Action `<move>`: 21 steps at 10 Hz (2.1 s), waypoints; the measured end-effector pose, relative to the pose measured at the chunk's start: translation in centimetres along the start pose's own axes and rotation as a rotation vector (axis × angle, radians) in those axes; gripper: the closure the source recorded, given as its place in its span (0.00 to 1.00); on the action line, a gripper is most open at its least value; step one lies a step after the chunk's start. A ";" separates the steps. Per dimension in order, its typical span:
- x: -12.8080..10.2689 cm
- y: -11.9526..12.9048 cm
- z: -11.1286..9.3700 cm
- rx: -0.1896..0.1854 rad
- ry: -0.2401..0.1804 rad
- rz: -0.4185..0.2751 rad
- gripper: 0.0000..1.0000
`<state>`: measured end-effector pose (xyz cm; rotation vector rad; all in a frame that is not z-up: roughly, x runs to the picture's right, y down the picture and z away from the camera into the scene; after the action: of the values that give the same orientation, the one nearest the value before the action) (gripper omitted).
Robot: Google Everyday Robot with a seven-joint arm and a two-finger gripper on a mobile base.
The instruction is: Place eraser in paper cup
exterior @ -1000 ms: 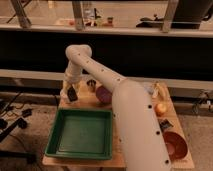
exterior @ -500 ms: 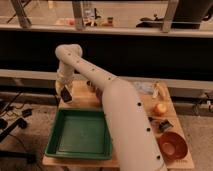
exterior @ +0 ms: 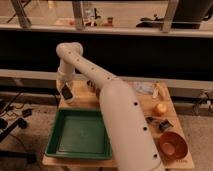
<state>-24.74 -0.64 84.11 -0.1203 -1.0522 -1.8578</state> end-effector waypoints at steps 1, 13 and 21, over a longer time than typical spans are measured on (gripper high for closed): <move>0.2 0.3 0.1 0.001 0.000 0.001 0.87; 0.7 -0.2 0.5 0.024 0.009 -0.018 0.87; 0.8 1.2 1.2 0.025 0.002 0.002 0.86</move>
<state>-24.65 -0.50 85.95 -0.1053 -1.0730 -1.8418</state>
